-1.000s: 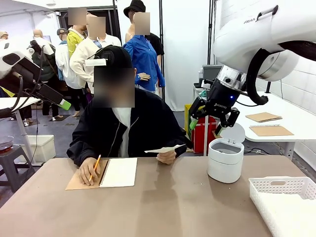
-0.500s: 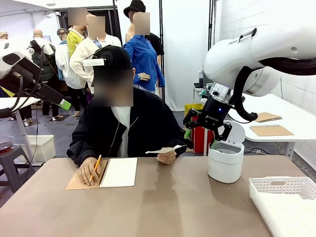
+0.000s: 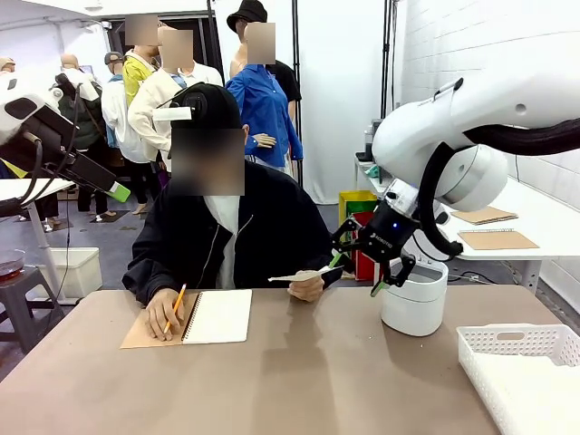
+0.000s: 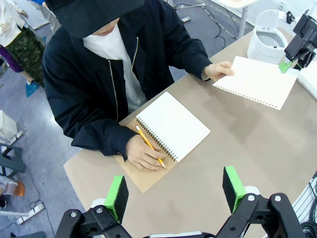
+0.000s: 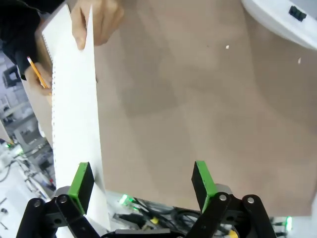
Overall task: Sort the paper based on its condition.
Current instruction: If a person hands you a paper, place it in the Organizing basket , and if it's crumpled, put it in the Trash can.
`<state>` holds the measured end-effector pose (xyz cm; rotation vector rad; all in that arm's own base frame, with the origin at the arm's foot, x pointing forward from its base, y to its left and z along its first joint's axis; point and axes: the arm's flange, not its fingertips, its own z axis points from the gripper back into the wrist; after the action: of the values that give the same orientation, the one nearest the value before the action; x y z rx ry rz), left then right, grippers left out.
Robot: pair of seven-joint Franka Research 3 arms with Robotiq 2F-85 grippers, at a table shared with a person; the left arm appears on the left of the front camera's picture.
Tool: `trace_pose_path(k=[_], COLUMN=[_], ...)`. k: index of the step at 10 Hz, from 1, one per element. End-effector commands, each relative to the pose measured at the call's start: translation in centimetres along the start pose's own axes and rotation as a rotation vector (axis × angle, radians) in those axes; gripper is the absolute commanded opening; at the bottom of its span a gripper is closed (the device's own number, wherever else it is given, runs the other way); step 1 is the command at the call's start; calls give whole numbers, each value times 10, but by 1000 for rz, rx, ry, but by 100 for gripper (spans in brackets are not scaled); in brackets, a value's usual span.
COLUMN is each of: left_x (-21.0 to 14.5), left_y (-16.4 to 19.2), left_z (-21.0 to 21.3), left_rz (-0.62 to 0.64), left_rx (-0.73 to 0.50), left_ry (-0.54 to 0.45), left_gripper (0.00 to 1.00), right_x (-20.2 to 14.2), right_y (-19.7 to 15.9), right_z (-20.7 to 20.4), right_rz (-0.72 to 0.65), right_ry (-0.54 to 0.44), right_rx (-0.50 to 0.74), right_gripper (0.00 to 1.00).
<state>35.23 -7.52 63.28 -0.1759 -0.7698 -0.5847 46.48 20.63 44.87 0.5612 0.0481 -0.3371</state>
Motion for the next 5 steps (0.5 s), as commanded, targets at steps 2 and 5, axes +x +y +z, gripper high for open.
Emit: trace_pose_path(k=[2,5], left_x=[0,0], left_y=[1,1], left_z=[1,1], left_rz=[1,1], left_rx=[4,4], left_ry=[-6,-6], left_gripper=[100,100], right_x=[2,18], right_y=[-7,-12], right_z=[-33,-55], right_rz=[-171,-246], right_ry=[-27,24], right_rx=[117,251], right_gripper=[100,100])
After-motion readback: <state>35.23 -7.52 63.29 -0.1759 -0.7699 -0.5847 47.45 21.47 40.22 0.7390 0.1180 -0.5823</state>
